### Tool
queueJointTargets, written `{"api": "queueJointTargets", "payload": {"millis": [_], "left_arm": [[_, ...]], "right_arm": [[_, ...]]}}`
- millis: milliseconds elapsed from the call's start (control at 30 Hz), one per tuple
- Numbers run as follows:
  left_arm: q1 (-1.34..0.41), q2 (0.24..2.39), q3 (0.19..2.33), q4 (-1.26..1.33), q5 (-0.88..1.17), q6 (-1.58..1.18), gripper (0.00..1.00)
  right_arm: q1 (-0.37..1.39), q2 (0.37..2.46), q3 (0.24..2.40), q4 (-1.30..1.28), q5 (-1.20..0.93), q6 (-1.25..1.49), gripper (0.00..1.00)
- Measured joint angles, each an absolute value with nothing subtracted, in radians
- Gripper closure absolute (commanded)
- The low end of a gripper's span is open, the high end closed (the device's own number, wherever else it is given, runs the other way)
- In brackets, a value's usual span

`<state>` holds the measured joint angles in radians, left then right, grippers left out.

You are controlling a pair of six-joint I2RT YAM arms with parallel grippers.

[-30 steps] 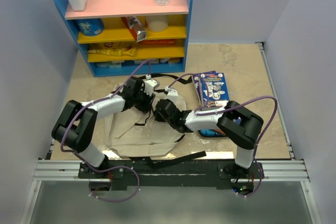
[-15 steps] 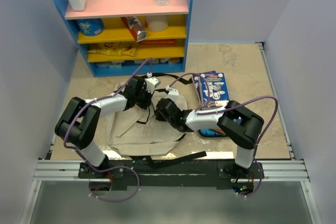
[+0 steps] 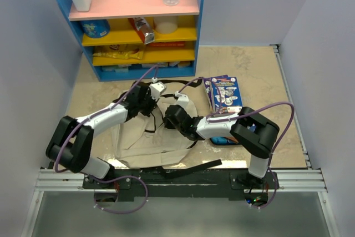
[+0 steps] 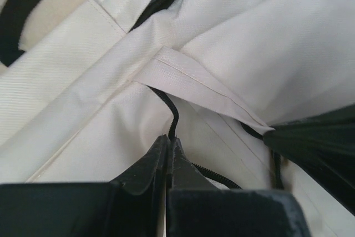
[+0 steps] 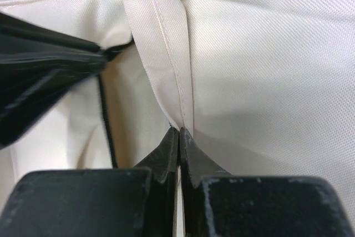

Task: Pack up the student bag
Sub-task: Unzip the student bag at the center of the board.

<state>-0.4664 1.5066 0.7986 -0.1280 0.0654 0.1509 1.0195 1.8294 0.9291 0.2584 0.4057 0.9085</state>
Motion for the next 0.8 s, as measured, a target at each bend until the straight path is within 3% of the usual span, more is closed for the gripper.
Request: {"api": "queueJointTargets", "payload": {"millis": [300, 400, 500, 533, 633, 800], "left_arm": [[-0.445, 1.320, 0.866, -0.317, 0.156, 0.197, 1.00], [-0.421, 1.317, 0.891, -0.360, 0.200, 0.207, 1.00], [-0.388, 1.317, 0.913, -0.391, 0.245, 0.221, 1.00], [-0.377, 1.317, 0.918, -0.394, 0.260, 0.226, 1.00], [-0.355, 1.319, 0.928, -0.406, 0.292, 0.235, 1.00], [-0.348, 1.348, 0.940, -0.408, 0.326, 0.252, 1.00]], "right_arm": [[1.020, 1.824, 0.940, 0.229, 0.409, 0.900, 1.00], [1.020, 1.818, 0.949, 0.204, 0.411, 0.894, 0.86], [1.020, 1.785, 0.949, 0.163, 0.432, 0.876, 0.59], [1.020, 1.768, 0.949, 0.146, 0.440, 0.872, 0.45], [1.019, 1.702, 0.943, 0.099, 0.467, 0.855, 0.25], [1.016, 1.522, 0.905, 0.002, 0.519, 0.857, 0.23]]}}
